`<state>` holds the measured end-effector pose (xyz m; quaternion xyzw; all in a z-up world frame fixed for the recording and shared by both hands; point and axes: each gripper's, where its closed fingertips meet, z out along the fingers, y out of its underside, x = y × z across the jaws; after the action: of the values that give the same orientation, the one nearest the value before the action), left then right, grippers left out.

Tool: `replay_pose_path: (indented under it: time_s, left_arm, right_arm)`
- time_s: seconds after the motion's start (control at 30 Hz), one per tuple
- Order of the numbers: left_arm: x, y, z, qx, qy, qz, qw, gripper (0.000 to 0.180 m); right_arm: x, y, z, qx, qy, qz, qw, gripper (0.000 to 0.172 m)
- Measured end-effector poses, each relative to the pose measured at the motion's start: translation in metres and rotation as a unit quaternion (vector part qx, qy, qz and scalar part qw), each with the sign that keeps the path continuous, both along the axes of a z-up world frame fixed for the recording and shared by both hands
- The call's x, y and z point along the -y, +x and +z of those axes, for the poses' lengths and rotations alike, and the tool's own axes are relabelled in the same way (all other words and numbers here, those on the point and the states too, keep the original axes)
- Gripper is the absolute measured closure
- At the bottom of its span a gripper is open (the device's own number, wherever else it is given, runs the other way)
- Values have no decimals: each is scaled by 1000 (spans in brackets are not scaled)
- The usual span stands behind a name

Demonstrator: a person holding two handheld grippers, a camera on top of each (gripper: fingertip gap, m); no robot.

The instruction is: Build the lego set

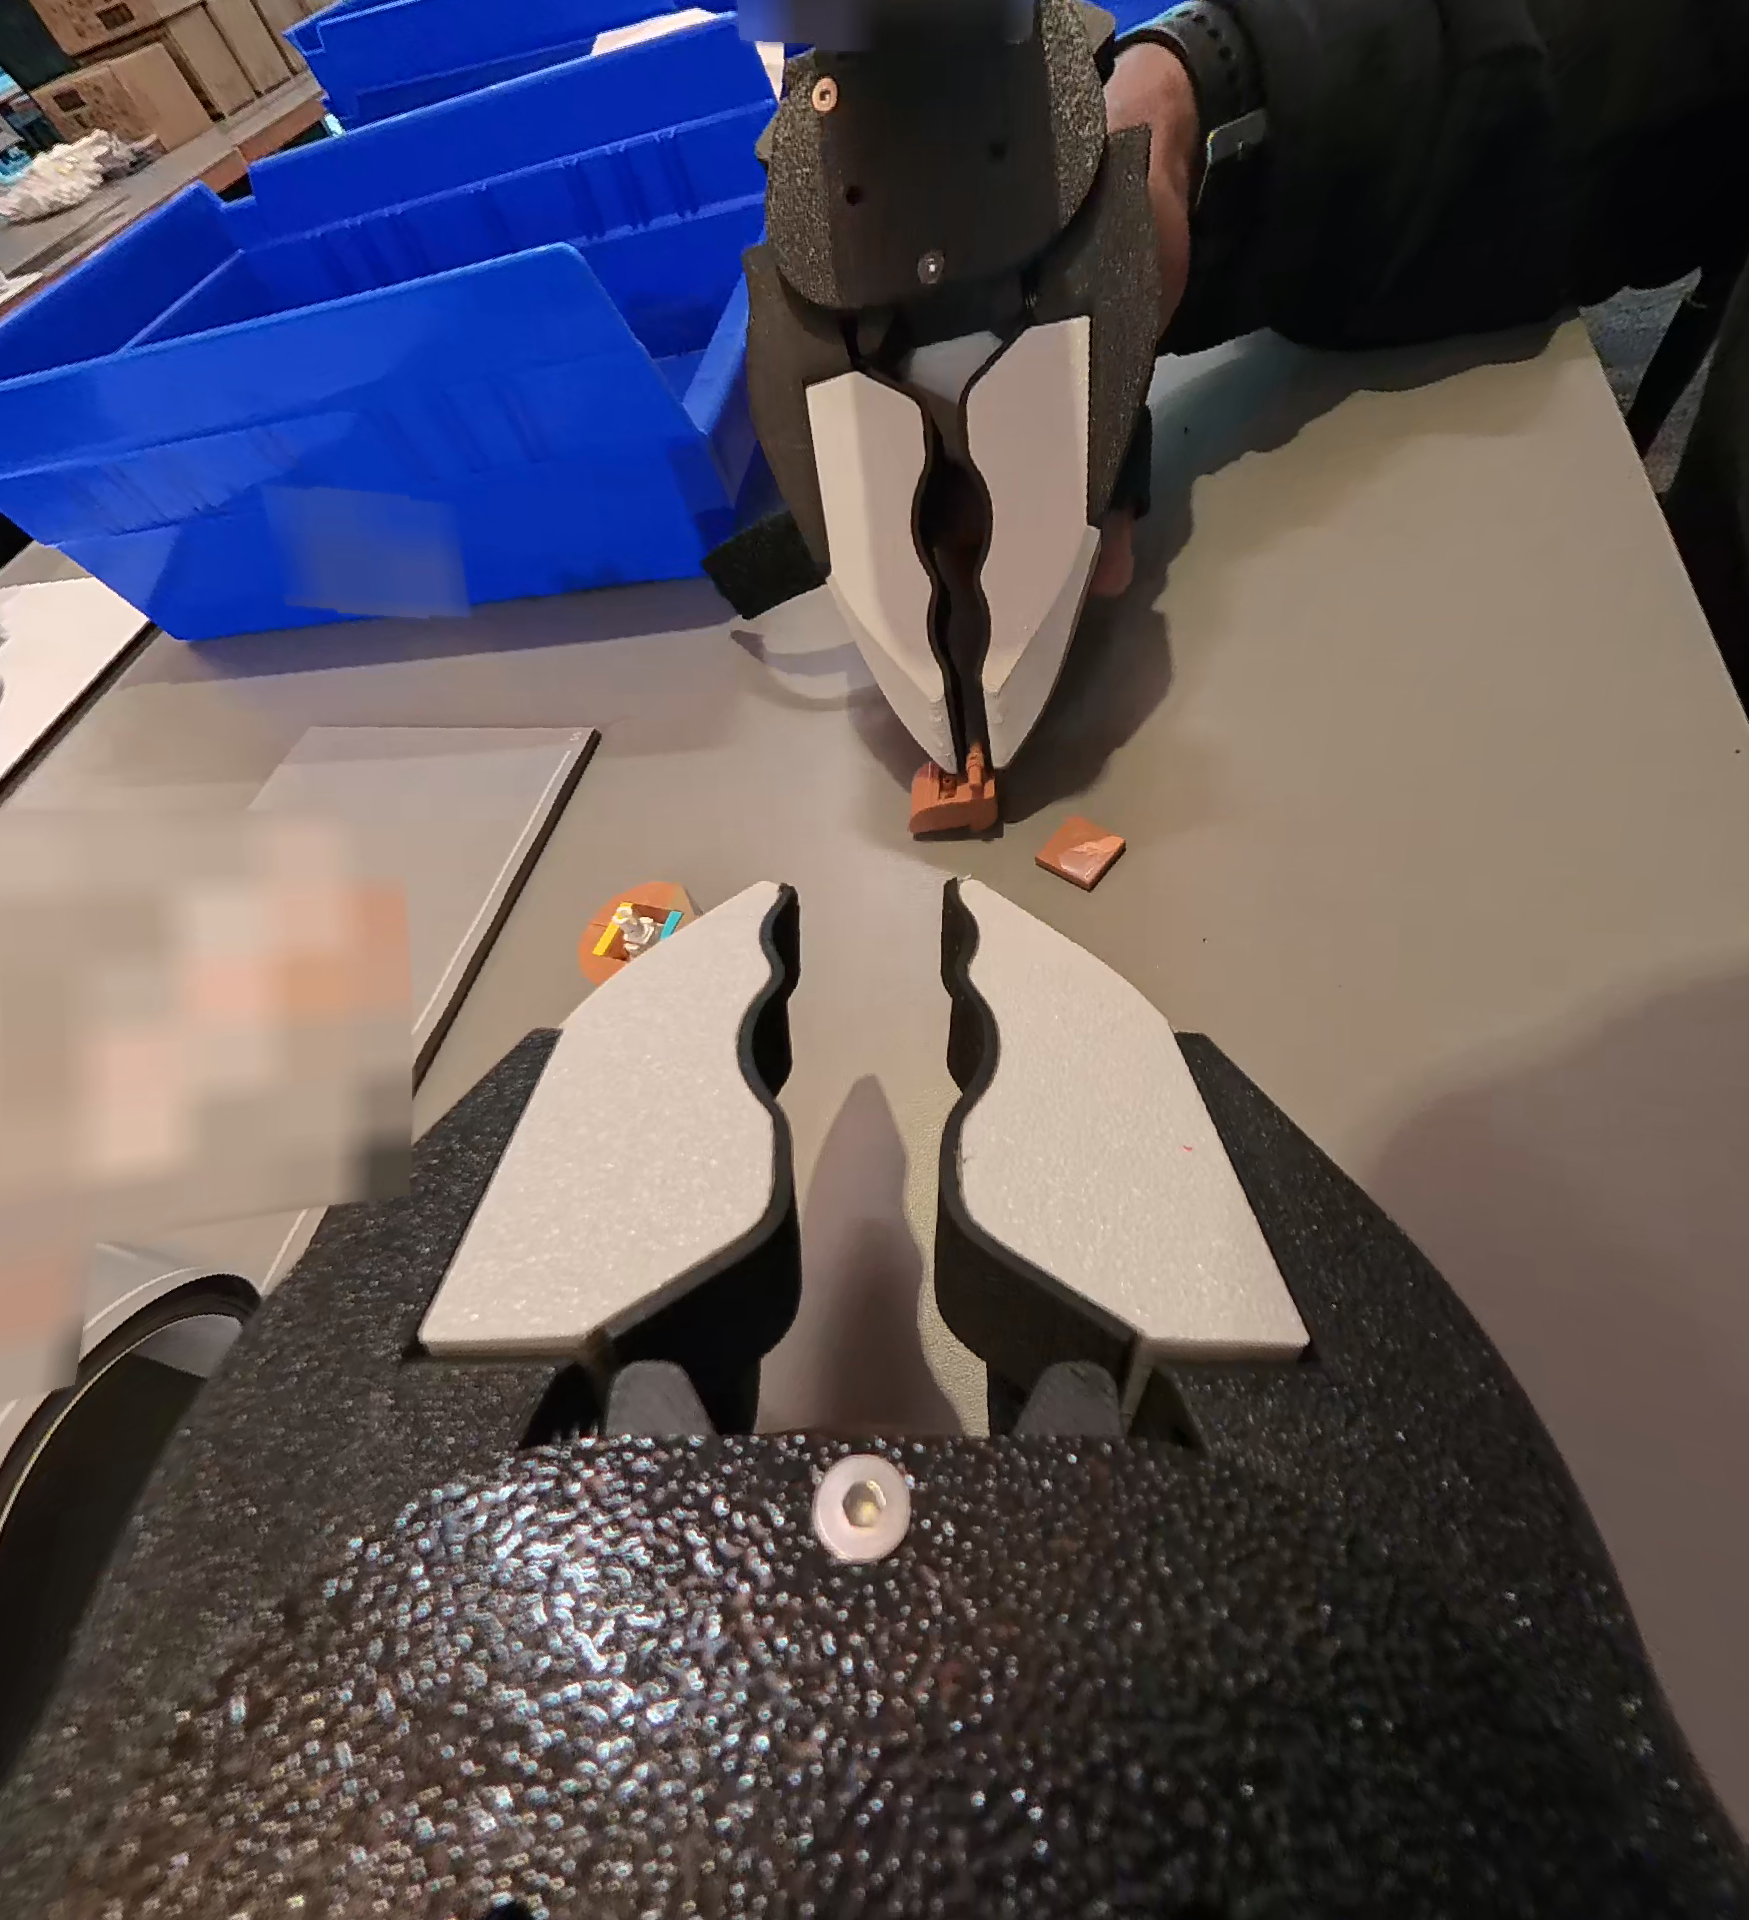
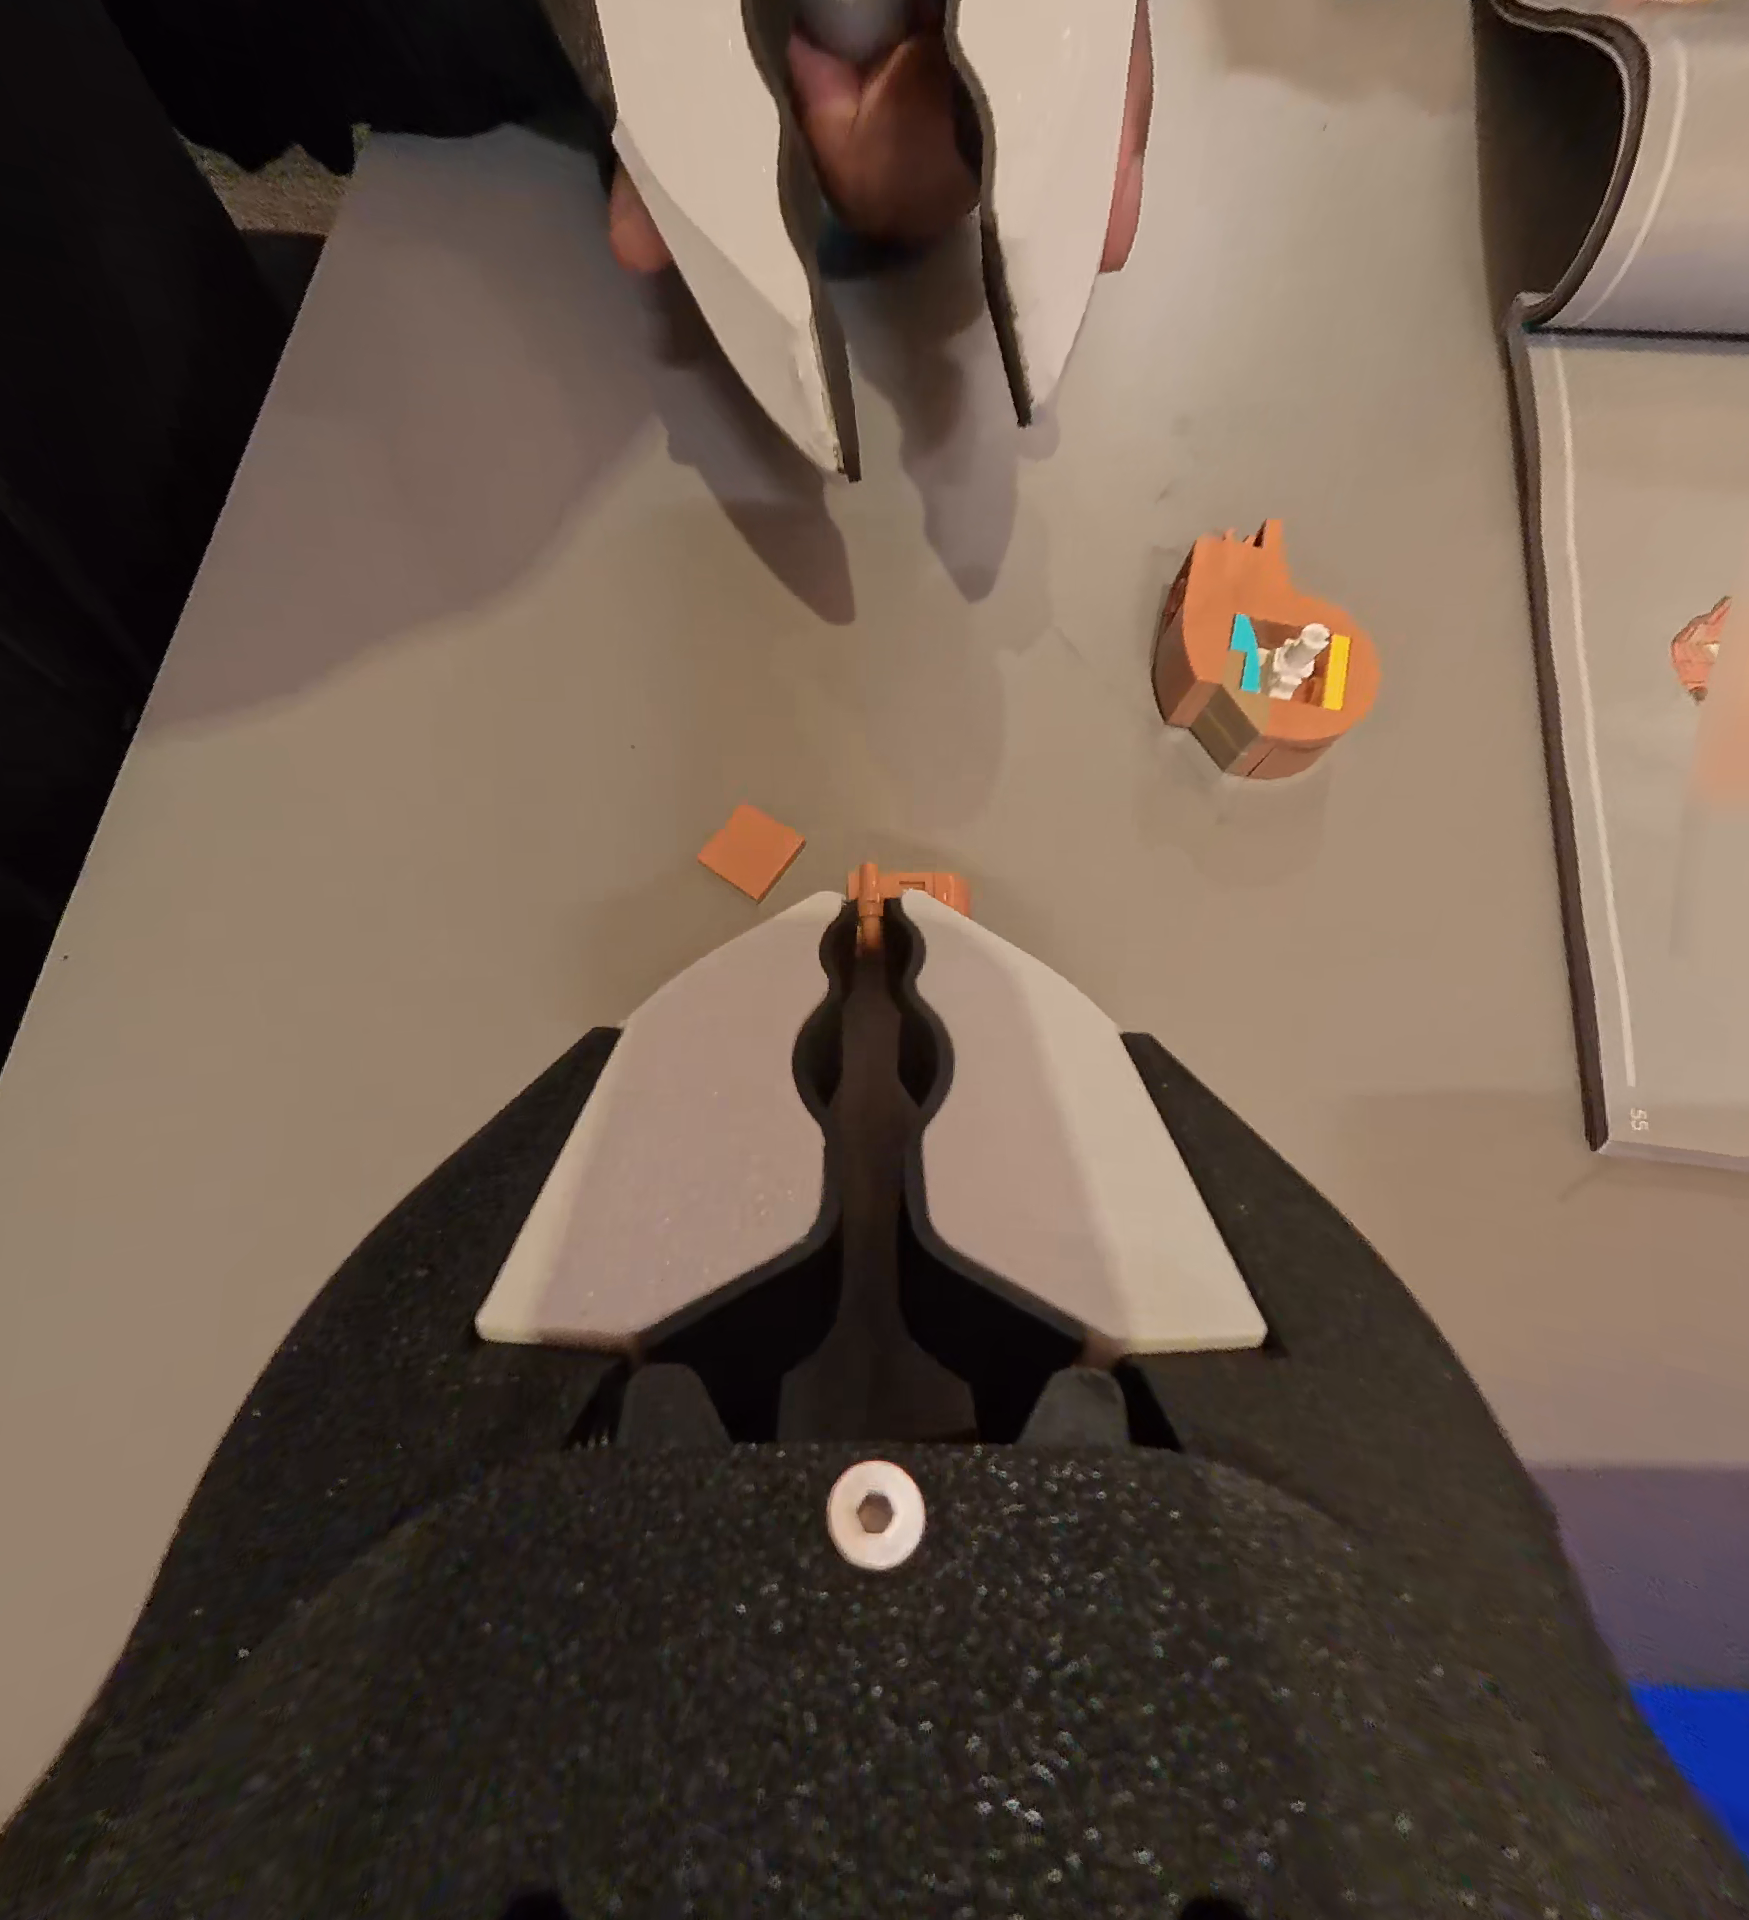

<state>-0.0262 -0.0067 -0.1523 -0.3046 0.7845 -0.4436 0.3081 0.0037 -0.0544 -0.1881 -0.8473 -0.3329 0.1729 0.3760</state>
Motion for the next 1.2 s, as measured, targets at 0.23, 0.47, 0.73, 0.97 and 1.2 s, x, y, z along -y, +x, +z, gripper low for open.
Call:
replay_pose_path:
  time_s: [0.23,0.47,0.73,0.97,1.2]
  left_arm:
    - [-1,0,0,0,1,2,1000,155]
    - [0,0,-2,-3,7,1,1000,155]
    - [12,-1,-5,-6,16,-25,1000,153]
    - [31,8,21,95,-6,-24,995,144]
    - [40,13,47,188,-14,-10,982,154]
  right_arm:
    - [7,-2,7,-1,4,20,1000,158]
    - [-1,-3,1,40,-4,-11,999,168]
    - [-6,-18,45,-214,-13,-33,976,168]
    - [-16,-26,90,-467,-5,-34,884,168]
    - [-16,-31,107,-549,3,-18,836,168]
